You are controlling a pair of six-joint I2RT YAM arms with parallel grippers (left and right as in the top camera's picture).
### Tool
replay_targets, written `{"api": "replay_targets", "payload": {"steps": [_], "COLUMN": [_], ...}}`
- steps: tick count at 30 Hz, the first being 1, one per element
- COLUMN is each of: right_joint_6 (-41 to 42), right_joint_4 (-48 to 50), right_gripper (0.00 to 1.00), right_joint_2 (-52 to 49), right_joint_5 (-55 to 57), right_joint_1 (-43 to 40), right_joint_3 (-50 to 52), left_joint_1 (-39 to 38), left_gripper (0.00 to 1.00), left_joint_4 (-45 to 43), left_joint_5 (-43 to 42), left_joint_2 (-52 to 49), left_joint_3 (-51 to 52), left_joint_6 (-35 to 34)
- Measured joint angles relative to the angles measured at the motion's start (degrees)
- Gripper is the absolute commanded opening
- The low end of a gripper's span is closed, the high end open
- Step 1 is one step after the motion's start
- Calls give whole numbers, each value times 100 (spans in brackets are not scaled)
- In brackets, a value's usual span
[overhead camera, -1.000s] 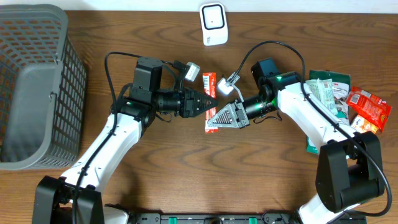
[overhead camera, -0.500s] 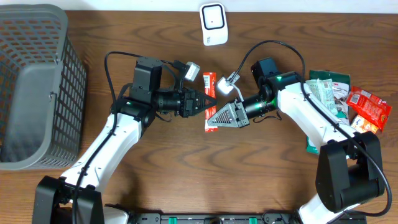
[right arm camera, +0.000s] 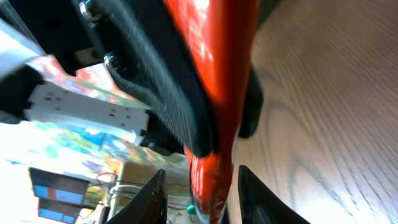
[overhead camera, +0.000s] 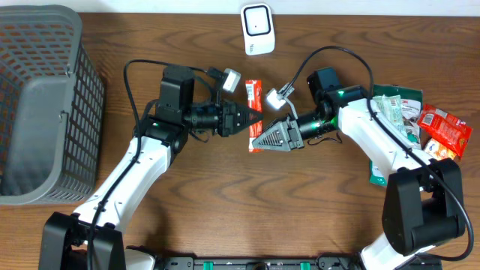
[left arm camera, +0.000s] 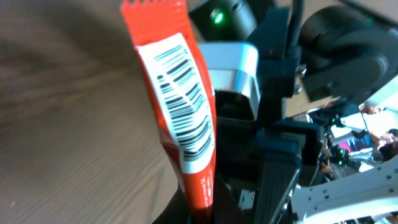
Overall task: Scan the item barcode
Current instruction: 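Open the left gripper and release the sachet to the right gripper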
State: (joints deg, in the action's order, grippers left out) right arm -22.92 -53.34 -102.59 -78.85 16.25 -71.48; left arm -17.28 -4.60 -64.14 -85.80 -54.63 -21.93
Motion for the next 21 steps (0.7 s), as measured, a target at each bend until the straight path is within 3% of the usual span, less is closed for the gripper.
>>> {"api": "replay_targets", "payload": {"steps": [3,11,21], "right_joint_6": [-74,-127,-162], "right_joint_4": [2,2,181], "right_gripper": [39,37,27], "right_joint_2": [0,0,0], "right_joint_5": [-306,-538,-761], "right_joint_1": [-225,-472,-472], "right_joint_3": [0,0,0], "left_joint_1": [-2,-2,-2], "left_gripper": [7,7,7], "left_joint_4": [-426,-468,-745], "left_joint_5": [149,455,428], "left_joint_2": [0,0,0], "left_joint_3": [0,0,0], "left_joint_6": [-664,-1814,-2450]}}
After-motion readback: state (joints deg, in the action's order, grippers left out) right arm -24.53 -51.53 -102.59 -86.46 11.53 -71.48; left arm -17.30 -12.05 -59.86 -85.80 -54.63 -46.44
